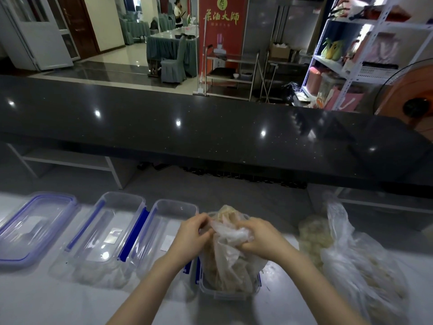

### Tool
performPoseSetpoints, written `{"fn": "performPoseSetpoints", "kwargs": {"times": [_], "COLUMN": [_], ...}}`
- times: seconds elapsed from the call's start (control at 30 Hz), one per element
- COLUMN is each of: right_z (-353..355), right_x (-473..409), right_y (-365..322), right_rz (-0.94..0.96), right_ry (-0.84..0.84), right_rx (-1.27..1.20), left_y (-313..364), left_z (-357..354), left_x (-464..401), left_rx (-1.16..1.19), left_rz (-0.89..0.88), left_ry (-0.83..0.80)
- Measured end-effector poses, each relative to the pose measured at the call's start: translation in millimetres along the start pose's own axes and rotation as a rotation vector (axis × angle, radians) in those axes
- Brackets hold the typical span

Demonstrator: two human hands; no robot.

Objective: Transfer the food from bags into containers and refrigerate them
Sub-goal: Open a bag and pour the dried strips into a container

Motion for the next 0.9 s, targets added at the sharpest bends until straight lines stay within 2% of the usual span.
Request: {"fn": "performPoseSetpoints", "kwargs": {"times": [0.03, 0.1, 0.3, 0.43, 0.5, 0.63, 0.7, 0.77, 0.83, 0.9], "right_z": [-4.9, -4.3, 33.6, 51.2, 39.8, -0.4, -3.6, 6.3, 22.0, 39.3], "right_x": [-1.1, -3.7, -9.3, -6.4, -9.9, -10.5, -7.2, -5.1, -3.3, -1.3], "right_y": [-2.0, -5.5, -16.7, -18.5, -7.0, 7.7, 9.6, 13.0, 15.6, 10.2], "right_rz": [0.003, 0.018, 0.049, 0.105, 0.066, -0.012, -0.034, -0.074, -0.114, -0.102], "right_ry": [-0.007, 0.071, 0.295, 0.372, 0.300, 0.088, 0.125, 0.216, 0.313, 0.395], "right_rx": [0.049, -0.020, -0.224, -0.263, -0.223, 0.003, -0.043, -0.109, -0.238, -0.350], "left_y": [1.8, 8.4, 46.4, 54.5, 44.5, 16.3, 5.5, 0.1, 1.4, 3.9], "left_z": [3.2, 11.4, 38.8, 49.7, 43.7, 6.1, -7.3, -13.4, -16.6, -17.0], "left_x": [-0.5, -4.4, -16.1, -17.1, -16.3, -5.2, 3.7, 10.4, 16.2, 17.9], "left_rx": [0.049, 0.106, 0.257, 0.236, 0.224, 0.125, 0.076, 0.144, 0.233, 0.201], "left_rz": [0.020, 0.030, -0.088, -0.124, -0.083, -0.003, 0.031, 0.057, 0.069, 0.054], "left_ry": [0.030, 0.078, 0.159, 0.217, 0.172, -0.126, -0.224, -0.275, -0.318, -0.311]}}
Point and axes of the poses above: each hand's wrist, its own x-axis away from the middle knuckle, its own z-axis out of the back of the hand, y = z × x, the point moved 8 cm from there along -x, towards the middle knuckle, and after that the axes turned 3 degrees about z, right-handed, at the moved point
